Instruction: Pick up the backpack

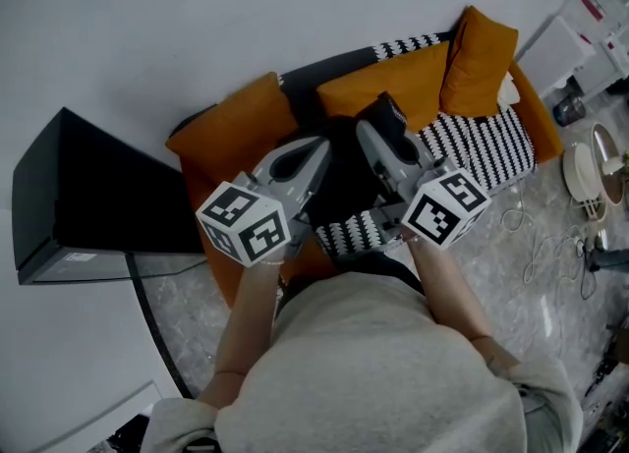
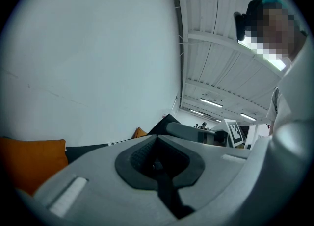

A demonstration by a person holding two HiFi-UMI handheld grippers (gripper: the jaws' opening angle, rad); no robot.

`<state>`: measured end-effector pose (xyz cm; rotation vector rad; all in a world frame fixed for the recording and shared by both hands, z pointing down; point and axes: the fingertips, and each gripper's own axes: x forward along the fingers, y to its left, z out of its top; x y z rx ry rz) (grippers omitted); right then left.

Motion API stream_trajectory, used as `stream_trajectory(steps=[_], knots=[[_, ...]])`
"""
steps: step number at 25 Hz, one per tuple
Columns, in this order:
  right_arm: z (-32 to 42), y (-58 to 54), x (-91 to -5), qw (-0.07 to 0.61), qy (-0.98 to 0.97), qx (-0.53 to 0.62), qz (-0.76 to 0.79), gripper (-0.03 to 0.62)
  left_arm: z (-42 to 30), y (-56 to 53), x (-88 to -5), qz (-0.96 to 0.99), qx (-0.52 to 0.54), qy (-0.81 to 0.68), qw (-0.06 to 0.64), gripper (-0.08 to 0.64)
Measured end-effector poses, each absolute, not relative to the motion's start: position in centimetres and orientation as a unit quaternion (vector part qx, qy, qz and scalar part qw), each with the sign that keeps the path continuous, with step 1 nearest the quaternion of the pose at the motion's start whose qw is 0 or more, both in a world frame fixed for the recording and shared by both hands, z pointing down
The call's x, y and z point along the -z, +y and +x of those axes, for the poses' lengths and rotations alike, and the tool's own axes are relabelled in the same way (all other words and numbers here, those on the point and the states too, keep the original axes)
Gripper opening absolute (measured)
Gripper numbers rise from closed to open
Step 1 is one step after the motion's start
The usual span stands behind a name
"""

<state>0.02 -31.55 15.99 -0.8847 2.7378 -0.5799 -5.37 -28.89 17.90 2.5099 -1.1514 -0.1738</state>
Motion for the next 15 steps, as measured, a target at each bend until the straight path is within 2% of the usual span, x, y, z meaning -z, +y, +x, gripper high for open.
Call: stream_trajectory(steps=[15], knots=[[-0.4, -30.7, -16.13, 0.105, 0.933, 0.196, -0.284, 0.009, -5.29, -28.21, -18.23, 0.893, 0.066, -0.4, 0.195, 0.006]])
